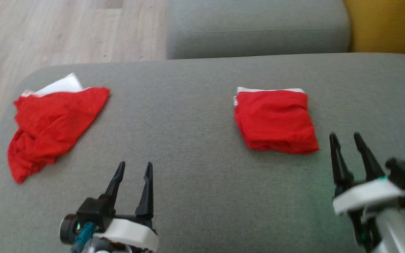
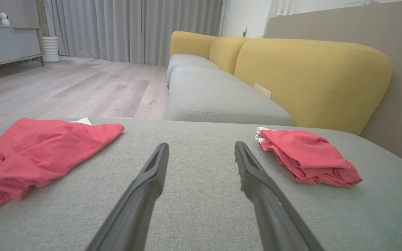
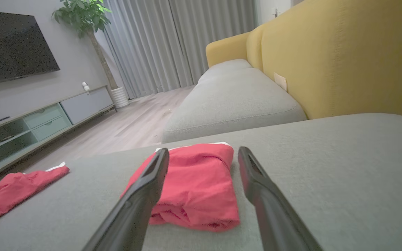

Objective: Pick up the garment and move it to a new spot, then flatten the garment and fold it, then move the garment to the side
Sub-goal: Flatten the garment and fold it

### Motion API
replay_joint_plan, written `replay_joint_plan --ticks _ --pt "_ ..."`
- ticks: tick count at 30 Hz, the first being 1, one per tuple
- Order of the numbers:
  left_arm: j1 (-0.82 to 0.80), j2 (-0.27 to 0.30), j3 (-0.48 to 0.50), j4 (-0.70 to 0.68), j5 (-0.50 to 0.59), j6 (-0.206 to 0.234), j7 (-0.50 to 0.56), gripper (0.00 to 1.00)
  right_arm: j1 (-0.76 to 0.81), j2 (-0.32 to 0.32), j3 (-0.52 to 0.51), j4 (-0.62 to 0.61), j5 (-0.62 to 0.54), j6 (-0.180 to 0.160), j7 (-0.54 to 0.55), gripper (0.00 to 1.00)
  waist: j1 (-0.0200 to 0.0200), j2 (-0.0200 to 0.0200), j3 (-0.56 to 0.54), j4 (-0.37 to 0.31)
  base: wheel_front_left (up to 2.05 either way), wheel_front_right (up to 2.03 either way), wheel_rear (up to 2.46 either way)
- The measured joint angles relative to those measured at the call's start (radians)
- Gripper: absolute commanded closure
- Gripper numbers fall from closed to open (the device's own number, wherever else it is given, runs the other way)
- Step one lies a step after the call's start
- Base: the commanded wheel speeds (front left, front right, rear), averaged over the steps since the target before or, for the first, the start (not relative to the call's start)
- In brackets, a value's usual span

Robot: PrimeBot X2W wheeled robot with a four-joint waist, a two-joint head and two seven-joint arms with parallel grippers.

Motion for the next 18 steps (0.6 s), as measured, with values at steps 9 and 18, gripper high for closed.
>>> replay_joint_plan --ticks 9,18 --pt "0.070 0.000 0.064 -0.013 0.034 -0.001 0.000 0.00 0.236 0.049 -0.126 -0.221 -0.157 0.000 -0.002 0.00 0.0000 0.0000 -0.044 -0.046 0.00 0.00 0.00" --pt "0.120 0.000 0.101 -0.020 0.070 0.000 0.000 0.00 0.309 0.079 -0.142 -0.250 -0.207 0.000 -0.002 0.00 0.0000 0.0000 -0.079 -0.049 0.00 0.00 0.00"
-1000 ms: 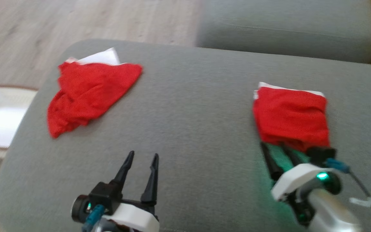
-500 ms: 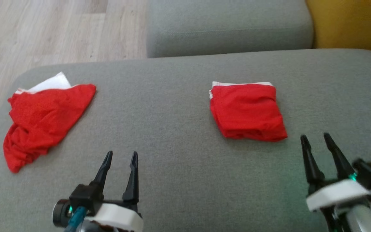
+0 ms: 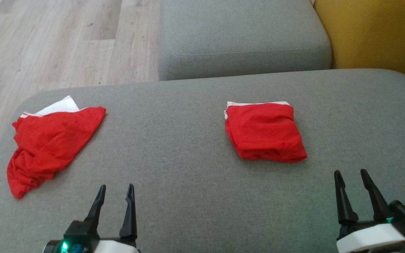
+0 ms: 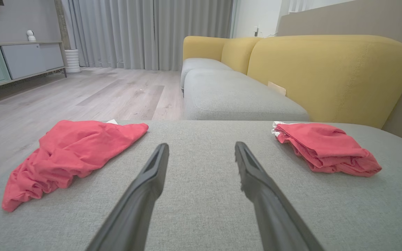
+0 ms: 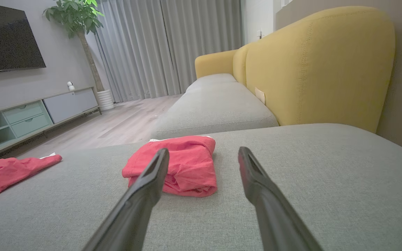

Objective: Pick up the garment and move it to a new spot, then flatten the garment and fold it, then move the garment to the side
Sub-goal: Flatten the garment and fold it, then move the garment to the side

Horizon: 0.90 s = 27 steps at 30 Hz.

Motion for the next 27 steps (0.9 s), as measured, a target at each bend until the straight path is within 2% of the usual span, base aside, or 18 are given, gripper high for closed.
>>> replay_joint_plan --ticks 6,27 --pt "0.014 0.000 0.005 0.010 0.020 -0.001 0.000 0.00 0.000 0.034 -0.025 -0.001 -0.031 0.000 0.000 0.00 0.0000 0.0000 -0.017 0.010 0.00 0.00 0.00" --pt "0.031 0.000 -0.001 0.011 0.024 0.011 0.000 0.00 0.037 0.043 -0.016 -0.002 -0.040 0.000 0.000 0.00 0.0000 0.0000 -0.027 0.016 0.00 0.00 0.00"
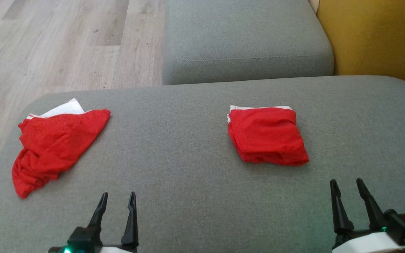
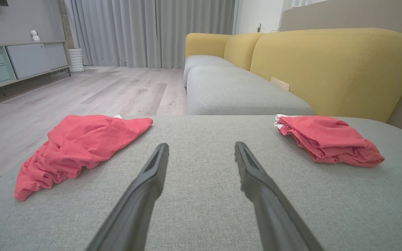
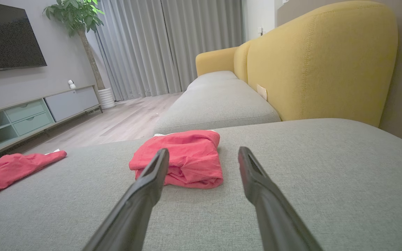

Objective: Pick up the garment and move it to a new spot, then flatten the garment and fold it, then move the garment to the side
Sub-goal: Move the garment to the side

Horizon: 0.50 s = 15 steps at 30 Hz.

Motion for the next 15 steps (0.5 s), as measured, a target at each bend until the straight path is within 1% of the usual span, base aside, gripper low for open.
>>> replay_joint_plan --ticks 10,12,15 --pt "-0.002 0.000 -0.014 -0.003 -0.002 0.014 0.000 0.00 0.000 -0.008 0.013 0.000 0.004 0.000 0.000 0.00 0.0000 0.0000 0.031 0.007 0.00 0.00 0.00" --pt "-0.005 0.000 -0.020 -0.008 -0.002 0.018 0.000 0.00 -0.005 -0.009 0.019 0.006 0.035 0.000 0.000 0.00 0.0000 0.0000 0.046 0.009 0.00 0.00 0.00" --pt "-0.022 0.000 -0.030 -0.015 -0.002 0.021 0.000 0.00 -0.044 -0.012 0.040 0.048 0.082 0.000 0.000 0.00 0.0000 0.0000 0.073 0.010 0.00 0.00 0.00"
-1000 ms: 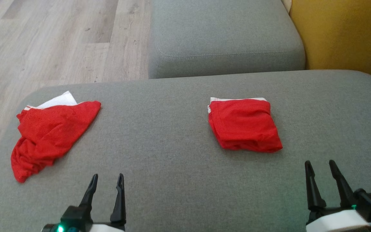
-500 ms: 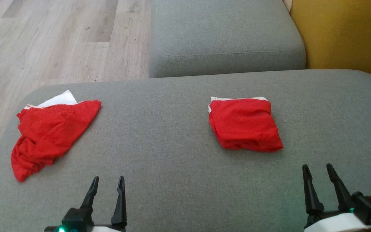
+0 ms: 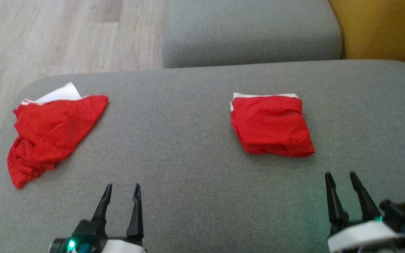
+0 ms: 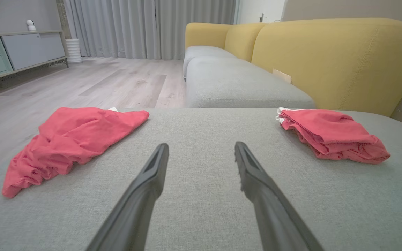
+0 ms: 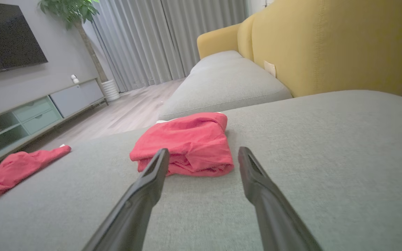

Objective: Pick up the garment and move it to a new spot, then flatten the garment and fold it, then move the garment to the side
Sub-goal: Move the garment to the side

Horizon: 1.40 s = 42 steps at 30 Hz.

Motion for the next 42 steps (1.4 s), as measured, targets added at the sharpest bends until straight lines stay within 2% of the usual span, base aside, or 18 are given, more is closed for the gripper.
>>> replay_joint_plan --ticks 2,5,13,19,25,26,27,28,29,36,42 --pt "-0.021 0.000 -0.014 -0.008 -0.003 -0.001 0.000 0.00 -0.064 -0.010 0.015 0.045 0.047 0.000 0.002 0.00 0.0000 0.0000 0.021 0.000 0.00 0.00 0.00" --pt "-0.060 0.000 -0.043 -0.020 -0.004 -0.001 0.000 0.00 -0.193 -0.051 0.039 0.097 0.135 0.000 0.061 0.00 0.0000 0.0000 0.057 0.002 0.00 0.00 0.00" --pt "-0.194 -0.002 -0.115 -0.042 -0.010 0.002 0.000 0.00 -0.495 -0.185 0.122 0.206 0.376 0.000 0.348 0.00 0.0000 0.0000 0.189 0.019 0.00 0.00 0.00" --pt "-0.258 -0.004 -0.158 -0.042 -0.024 0.011 0.000 0.00 -0.607 -0.266 0.153 0.309 0.501 0.000 0.516 0.00 0.0000 0.0000 0.284 0.046 0.00 0.00 0.00" --pt "-0.288 -0.004 -0.181 -0.036 -0.025 0.022 0.000 0.00 -0.658 -0.296 0.208 0.351 0.565 0.000 0.550 0.00 0.0001 0.0000 0.338 0.073 0.00 0.00 0.00" --pt "-0.290 -0.004 -0.182 -0.035 -0.025 0.022 0.000 0.00 -0.663 -0.297 0.218 0.356 0.575 0.000 0.550 0.08 0.0001 0.0000 0.343 0.076 0.00 0.00 0.00" --pt "-0.292 -0.004 -0.183 -0.034 -0.025 0.023 0.000 0.00 -0.667 -0.298 0.229 0.365 0.583 0.000 0.552 0.51 0.0001 0.0000 0.346 0.077 0.00 0.00 0.00" --pt "-0.293 -0.004 -0.183 -0.033 -0.025 0.023 0.000 0.00 -0.672 -0.298 0.239 0.371 0.590 0.000 0.557 0.85 0.0001 0.0000 0.349 0.077 0.00 0.00 0.00" --pt "-0.293 -0.004 -0.183 -0.032 -0.025 0.023 0.000 0.00 -0.675 -0.300 0.247 0.375 0.596 0.000 0.558 1.00 0.0001 0.0000 0.351 0.077 0.00 0.00 0.00" --pt "-0.329 -0.004 -0.184 -0.035 -0.024 0.031 0.000 0.00 -0.694 -0.371 0.323 0.370 0.616 0.000 0.541 1.00 0.0001 0.0000 0.378 0.059 0.00 0.00 0.00" --pt "-0.358 -0.004 -0.193 -0.063 -0.018 0.030 0.000 0.00 -0.750 -0.505 0.344 0.353 0.545 0.000 0.483 1.00 0.0001 0.0000 0.416 0.009 0.00 0.00 0.00"
